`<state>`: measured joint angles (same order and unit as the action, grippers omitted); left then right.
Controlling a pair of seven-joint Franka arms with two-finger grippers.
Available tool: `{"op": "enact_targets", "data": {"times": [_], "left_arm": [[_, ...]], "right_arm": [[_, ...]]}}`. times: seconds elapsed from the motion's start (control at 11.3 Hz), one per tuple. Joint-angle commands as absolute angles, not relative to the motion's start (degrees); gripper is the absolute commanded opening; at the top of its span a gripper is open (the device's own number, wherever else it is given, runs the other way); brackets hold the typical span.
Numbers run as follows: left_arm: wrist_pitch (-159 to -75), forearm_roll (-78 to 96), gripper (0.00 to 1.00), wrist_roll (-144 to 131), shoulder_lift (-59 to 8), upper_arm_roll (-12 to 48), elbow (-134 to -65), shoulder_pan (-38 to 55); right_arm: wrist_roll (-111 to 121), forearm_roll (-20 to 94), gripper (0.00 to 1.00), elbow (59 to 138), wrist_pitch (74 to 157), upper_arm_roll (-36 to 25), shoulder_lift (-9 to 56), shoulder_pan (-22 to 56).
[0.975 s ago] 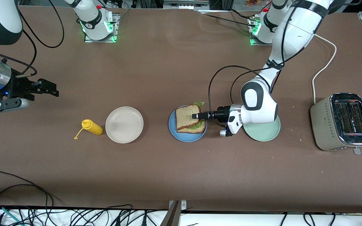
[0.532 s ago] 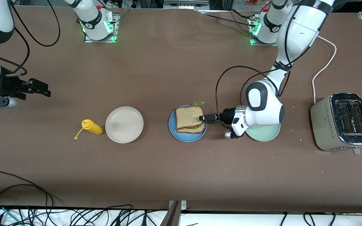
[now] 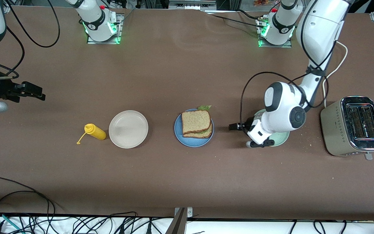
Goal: Make sandwich in blue plate with both arms
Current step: 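Open the left gripper and withdraw it toward the toaster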
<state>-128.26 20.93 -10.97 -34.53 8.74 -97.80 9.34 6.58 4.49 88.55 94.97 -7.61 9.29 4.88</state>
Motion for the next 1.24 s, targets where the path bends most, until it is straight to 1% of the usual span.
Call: {"op": "enact_targets", "data": {"times": [0.0, 0.27, 0.53, 0.71, 0.89, 0.98, 1.06, 1.15], "left_arm": [[-122.54, 10.77, 1.00, -12.30, -27.79, 8.53, -97.13, 4.67], [-113.94, 3.62, 1.00, -12.30, -22.43, 8.61, -91.87, -1.73], [-102.87, -1.75, 1.00, -7.42, -14.88, 8.70, -88.08, -7.11], [-93.39, -1.84, 1.00, -2.74, -12.31, 8.70, -84.13, -9.13], [-87.65, -1.58, 1.00, -3.33, -12.04, 8.53, -77.82, -8.45], [-86.32, -1.76, 1.00, -3.34, -11.08, 5.13, -76.57, -5.22], [-86.13, -1.15, 1.00, -2.73, -8.38, 1.79, -77.51, -3.36], [-86.05, -0.01, 1.00, -2.46, -6.35, 1.58, -79.00, -3.43]], "right_arm": [[6.50, 1.94, 1.00, 88.42, 94.75, -8.53, 8.00, 5.54], [6.07, 2.02, 1.00, 88.33, 94.39, -8.44, 8.87, 5.80], [5.80, 2.55, 1.00, 88.24, 94.48, -8.17, 8.88, 6.06], [4.23, 1.94, 1.00, 87.19, 94.83, -6.17, 8.79, 6.67], [-1.30, 1.58, 1.00, 86.40, 95.01, -5.36, 8.88, 7.21], [-1.06, 1.49, 1.00, 86.40, 95.01, -5.27, 8.88, 7.21], [-0.53, 1.06, 1.00, 86.40, 95.01, -5.27, 8.88, 7.29], [-0.18, 0.88, 1.00, 86.40, 95.01, -5.36, 8.96, 7.29]]}}
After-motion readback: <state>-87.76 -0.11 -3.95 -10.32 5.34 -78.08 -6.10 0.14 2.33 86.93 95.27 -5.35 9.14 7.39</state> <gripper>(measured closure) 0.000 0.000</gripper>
